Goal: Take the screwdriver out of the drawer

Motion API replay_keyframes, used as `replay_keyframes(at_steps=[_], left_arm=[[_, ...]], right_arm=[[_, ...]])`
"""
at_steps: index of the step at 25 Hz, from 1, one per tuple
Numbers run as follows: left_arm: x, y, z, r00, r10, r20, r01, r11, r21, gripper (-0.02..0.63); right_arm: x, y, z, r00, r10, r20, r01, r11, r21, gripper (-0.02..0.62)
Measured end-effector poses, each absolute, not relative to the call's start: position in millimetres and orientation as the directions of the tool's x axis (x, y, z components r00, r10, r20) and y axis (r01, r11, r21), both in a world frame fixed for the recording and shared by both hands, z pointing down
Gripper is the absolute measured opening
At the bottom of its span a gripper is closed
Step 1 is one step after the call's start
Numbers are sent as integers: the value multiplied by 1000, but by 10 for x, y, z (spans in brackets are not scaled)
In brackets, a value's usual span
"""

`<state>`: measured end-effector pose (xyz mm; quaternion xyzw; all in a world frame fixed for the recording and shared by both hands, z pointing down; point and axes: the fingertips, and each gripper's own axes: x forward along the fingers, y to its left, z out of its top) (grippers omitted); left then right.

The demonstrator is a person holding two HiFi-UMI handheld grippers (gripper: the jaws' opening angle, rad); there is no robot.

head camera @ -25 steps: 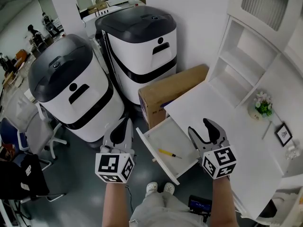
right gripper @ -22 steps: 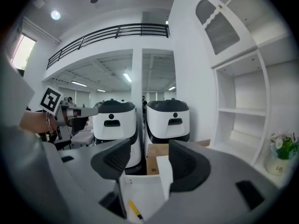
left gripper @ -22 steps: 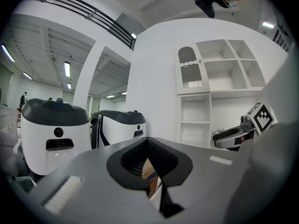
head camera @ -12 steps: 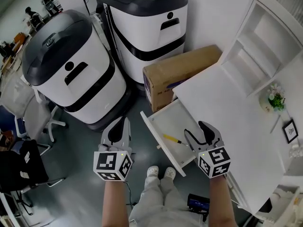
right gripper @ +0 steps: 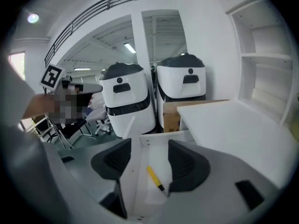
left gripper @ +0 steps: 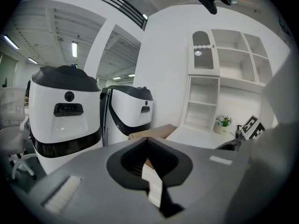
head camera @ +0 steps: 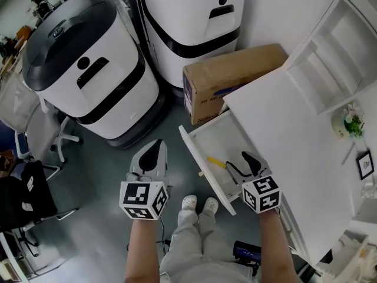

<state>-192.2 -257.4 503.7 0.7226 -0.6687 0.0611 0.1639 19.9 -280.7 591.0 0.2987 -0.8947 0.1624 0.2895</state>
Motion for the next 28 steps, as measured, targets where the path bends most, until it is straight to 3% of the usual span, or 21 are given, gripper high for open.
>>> replay_keyframes(at_steps=[13,28], left_arm=[[-1985,-2556,5554,104,-916,389,-984,-39,172,2],[-2111,-2516,5904,96,-894,437,-984,-19,178,2]], right_arm=[[127,-2656,7177,-573,-199,795,-553,810,-196,248],[-15,-2650,8184,-435,-23,900,-467,861,-204,198]])
